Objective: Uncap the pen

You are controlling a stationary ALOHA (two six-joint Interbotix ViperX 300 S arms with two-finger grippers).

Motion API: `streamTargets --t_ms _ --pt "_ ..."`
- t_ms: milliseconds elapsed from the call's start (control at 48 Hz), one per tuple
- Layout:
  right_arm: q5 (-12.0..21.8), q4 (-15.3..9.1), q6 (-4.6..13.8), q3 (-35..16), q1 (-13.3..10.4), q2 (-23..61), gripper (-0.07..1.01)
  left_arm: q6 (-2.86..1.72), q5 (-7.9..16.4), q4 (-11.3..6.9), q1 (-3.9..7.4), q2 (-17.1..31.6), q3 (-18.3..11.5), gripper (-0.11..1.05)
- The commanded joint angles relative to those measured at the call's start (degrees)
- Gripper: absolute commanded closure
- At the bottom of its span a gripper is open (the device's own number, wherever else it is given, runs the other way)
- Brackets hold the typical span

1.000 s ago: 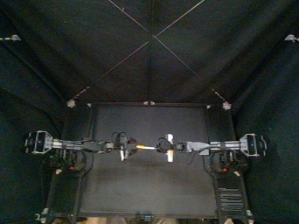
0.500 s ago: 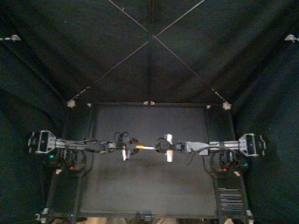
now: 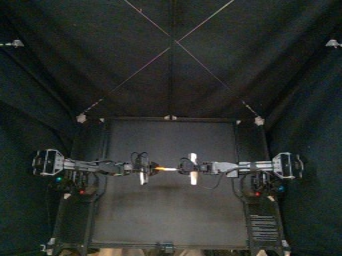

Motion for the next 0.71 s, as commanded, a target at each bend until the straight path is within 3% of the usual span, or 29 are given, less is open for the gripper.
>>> streamTargets --t_ms 21,708 --pt "-0.3 0.1 0.18 -1.2 -0.2 -1.2 0.46 0.00 -0.2 -0.09 0.26 -1.2 -0.6 0.48" --pt "-0.3 0.1 0.35 2.0 -0.5 -5.4 0.46 0.00 -0.3 -1.67 0.26 -13.6 8.9 0.48"
